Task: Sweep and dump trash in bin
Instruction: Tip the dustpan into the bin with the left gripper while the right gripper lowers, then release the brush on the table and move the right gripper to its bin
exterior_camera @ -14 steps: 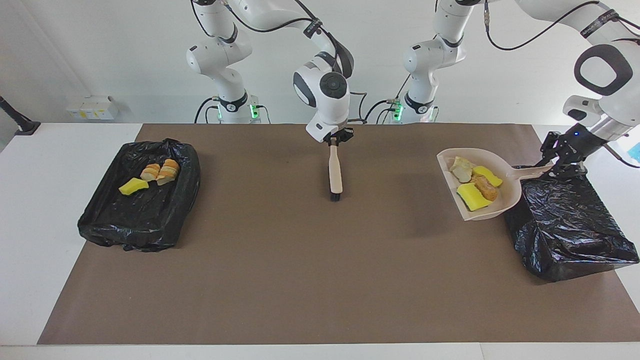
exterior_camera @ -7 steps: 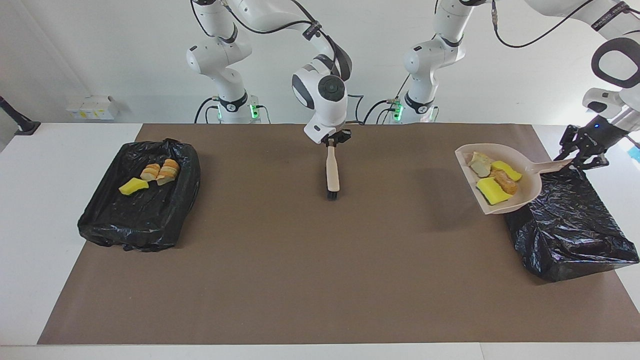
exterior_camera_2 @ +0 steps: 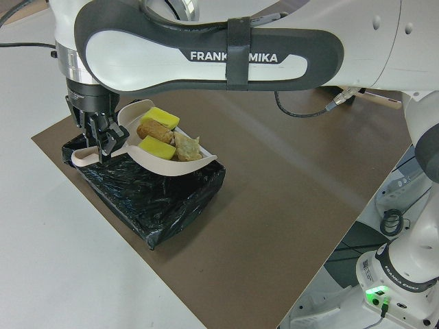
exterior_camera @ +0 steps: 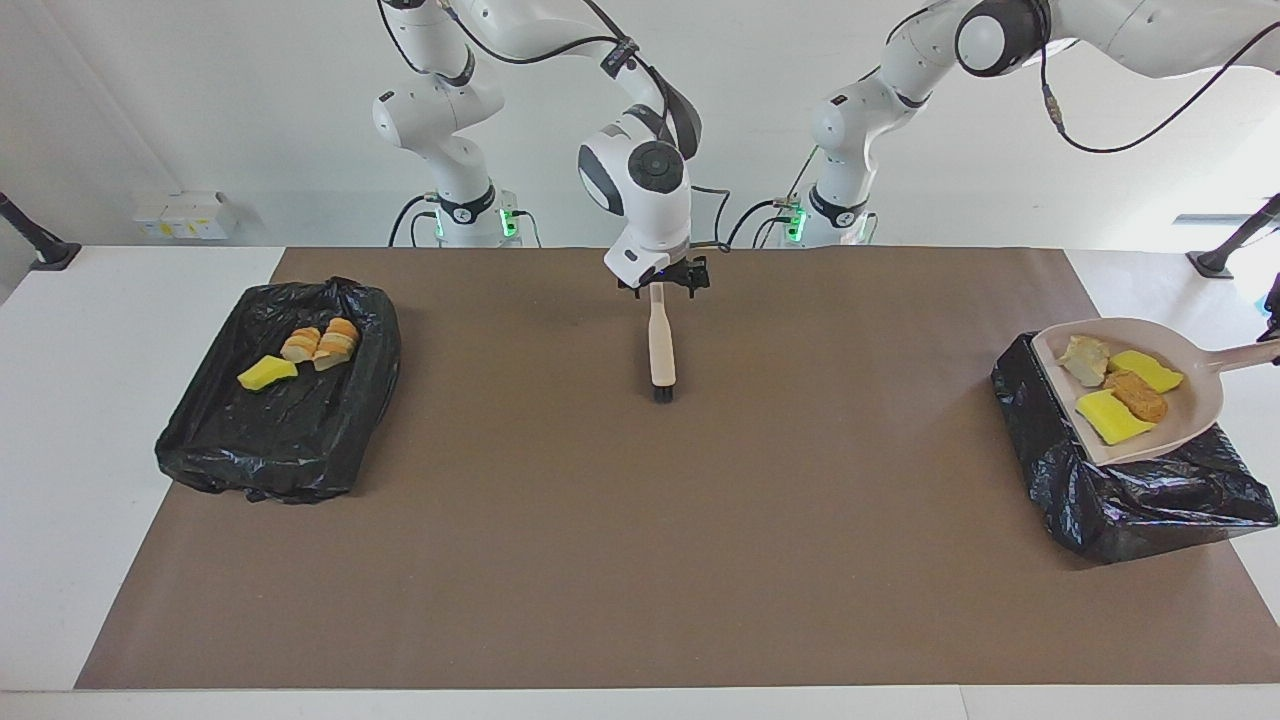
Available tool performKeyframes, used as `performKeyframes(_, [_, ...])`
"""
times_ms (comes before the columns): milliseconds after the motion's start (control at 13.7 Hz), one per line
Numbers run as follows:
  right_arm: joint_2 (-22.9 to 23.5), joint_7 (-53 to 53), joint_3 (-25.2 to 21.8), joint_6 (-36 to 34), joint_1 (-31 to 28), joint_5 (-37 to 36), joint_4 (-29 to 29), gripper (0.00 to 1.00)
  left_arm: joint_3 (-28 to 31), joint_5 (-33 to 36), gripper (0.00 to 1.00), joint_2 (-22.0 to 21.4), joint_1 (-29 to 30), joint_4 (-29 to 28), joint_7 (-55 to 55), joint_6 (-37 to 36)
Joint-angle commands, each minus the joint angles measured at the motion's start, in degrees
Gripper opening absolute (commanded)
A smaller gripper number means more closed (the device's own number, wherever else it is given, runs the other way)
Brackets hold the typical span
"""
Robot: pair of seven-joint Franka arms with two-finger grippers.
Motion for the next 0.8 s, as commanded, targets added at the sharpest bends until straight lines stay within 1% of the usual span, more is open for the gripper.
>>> performKeyframes(0, [-0.2,-0.8,0.2,0.5,-5.7,-5.4,2.8,1.00,-0.1,7.9,0.00,0.4,-0.8,2.0,-6.6,2.3])
performKeyframes(73, [-0.2,-1.0,0.2,0.6,-8.3,-7.3,4.0,1.00,-0.5,12.9,0.00,0.1,-1.7,1.7,-11.4,4.0])
performKeyframes(146, [-0.2,-2.1,0.2,0.6,-11.0,-8.9,4.9,1.00,-0.5,16.8,0.00,0.0,-2.5,1.6,-13.3,5.3])
performKeyframes(218, [-0.5,-3.4,0.2,0.6,-13.4,-9.9,5.2,1.00,-0.5,20.1,0.00,-0.3,-3.9,0.8,-13.4,5.7])
performKeyframes(364, [-1.1,-4.9,0.2,-0.3,-17.6,-12.0,5.3,1.00,-0.5,28.4,0.00,-2.7,-6.9,-3.3,-13.6,6.9])
performKeyframes(437, [-1.7,-5.6,0.2,-0.4,-19.5,-13.5,5.2,1.00,-0.5,31.4,0.00,-3.7,-8.0,-4.5,-14.4,6.9])
performKeyframes(583, [-2.7,-5.9,0.1,-0.7,-22.5,-16.4,5.4,1.00,-0.5,33.7,0.00,-6.0,-9.3,-7.0,-17.3,6.6])
performKeyframes(655, [-3.2,-6.0,0.1,-1.3,-24.3,-17.8,5.8,1.00,-0.5,36.8,0.00,-7.1,-10.2,-8.1,-18.7,6.1])
performKeyframes(728, [-3.5,-6.4,0.1,-3.3,-25.7,-19.1,6.9,1.00,-0.5,39.1,0.00,-8.5,-10.2,-9.5,-19.2,6.3])
